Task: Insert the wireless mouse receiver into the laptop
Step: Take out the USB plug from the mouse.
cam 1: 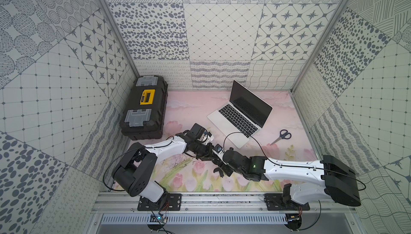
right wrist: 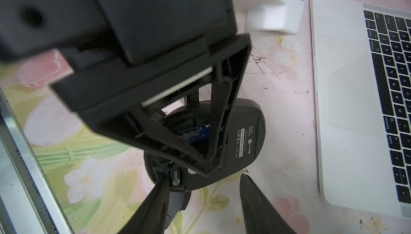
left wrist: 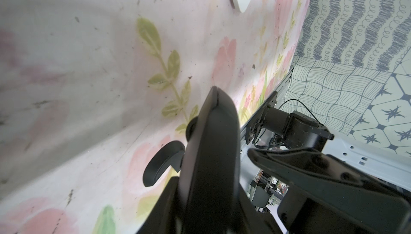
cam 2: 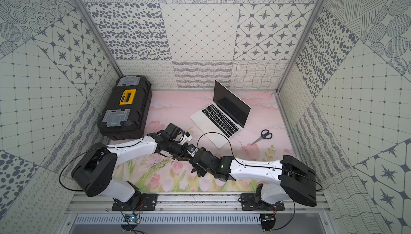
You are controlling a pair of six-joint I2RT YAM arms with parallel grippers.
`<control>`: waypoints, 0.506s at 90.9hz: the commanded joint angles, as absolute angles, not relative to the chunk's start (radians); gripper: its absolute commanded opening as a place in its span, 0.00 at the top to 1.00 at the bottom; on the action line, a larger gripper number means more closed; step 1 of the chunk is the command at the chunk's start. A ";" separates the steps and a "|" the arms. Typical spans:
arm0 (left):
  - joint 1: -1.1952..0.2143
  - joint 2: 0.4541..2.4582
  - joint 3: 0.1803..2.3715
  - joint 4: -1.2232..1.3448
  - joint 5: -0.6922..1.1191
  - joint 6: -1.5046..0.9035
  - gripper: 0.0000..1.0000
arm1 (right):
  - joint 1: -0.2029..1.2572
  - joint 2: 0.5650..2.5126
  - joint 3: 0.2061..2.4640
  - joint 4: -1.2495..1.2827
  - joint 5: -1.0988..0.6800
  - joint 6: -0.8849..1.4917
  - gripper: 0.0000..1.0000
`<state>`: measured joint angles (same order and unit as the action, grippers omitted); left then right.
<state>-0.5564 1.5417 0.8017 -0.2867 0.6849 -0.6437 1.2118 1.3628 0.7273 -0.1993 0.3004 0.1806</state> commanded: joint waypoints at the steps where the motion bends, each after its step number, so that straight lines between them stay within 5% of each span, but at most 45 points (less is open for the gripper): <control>1: -0.568 1.539 0.794 -0.240 0.768 -0.670 1.00 | 1.218 1.378 0.750 -0.140 0.314 0.202 0.47; 29: -0.586 1.531 0.791 -0.207 0.826 -0.722 1.00 | 1.218 1.424 0.748 -0.138 0.349 0.187 0.53; 46: -0.587 1.542 0.787 -0.235 0.841 -0.725 1.00 | 1.224 1.426 0.738 -0.132 0.535 0.172 0.69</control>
<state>-0.5674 1.5421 0.7883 -0.2497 0.6533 -0.6933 1.2297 1.4025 0.7326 -0.1715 0.3595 0.1738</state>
